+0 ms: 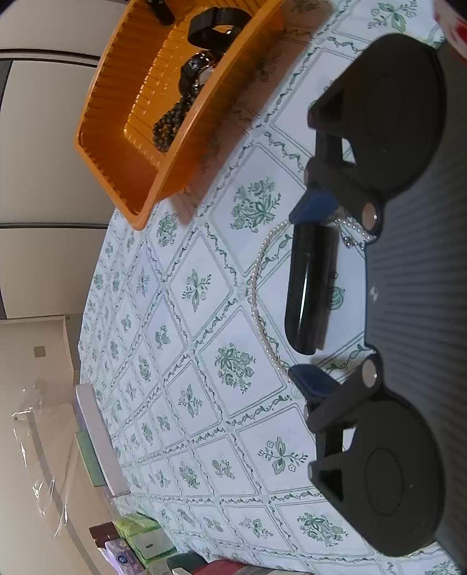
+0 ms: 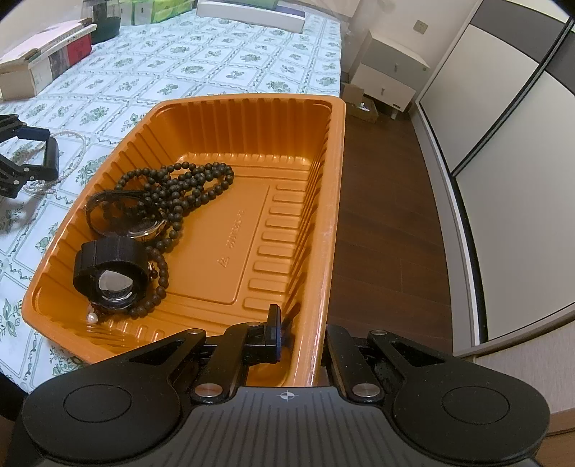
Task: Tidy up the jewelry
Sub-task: 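Move the left gripper to the black cylinder and grasp it, then carry the black cylinder with the left gripper and release it into the tray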
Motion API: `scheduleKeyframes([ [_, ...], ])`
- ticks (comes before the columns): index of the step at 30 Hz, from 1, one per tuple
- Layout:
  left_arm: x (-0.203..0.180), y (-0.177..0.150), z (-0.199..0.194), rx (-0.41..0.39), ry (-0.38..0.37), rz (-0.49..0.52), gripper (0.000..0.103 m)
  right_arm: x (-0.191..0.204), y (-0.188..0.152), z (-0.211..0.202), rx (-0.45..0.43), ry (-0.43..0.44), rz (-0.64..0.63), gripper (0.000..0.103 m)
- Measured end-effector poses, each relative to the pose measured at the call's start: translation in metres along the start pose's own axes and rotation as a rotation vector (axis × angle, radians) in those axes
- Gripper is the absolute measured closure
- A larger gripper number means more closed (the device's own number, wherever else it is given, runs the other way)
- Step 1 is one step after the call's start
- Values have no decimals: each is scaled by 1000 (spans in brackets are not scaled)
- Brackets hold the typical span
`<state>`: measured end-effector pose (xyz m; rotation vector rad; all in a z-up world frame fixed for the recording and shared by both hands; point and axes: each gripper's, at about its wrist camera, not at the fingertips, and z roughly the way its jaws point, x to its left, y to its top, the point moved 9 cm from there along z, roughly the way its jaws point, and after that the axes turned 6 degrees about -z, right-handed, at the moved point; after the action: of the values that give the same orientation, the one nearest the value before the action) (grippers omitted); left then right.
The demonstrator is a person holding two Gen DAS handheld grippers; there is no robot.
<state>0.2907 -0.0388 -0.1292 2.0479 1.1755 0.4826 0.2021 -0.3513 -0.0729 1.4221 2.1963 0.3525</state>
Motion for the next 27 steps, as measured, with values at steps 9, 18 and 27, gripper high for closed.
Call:
scheduleKeyframes([
  [9, 0, -2, -3, 9, 31, 10, 27, 0, 0, 1, 0, 0, 0, 99],
  [18, -7, 1, -27, -13, 111, 11, 28, 0, -1, 1, -1, -1, 2, 99],
  [27, -25, 0, -46, -28, 108, 18, 28, -1, -1, -1, -7, -3, -1, 99],
])
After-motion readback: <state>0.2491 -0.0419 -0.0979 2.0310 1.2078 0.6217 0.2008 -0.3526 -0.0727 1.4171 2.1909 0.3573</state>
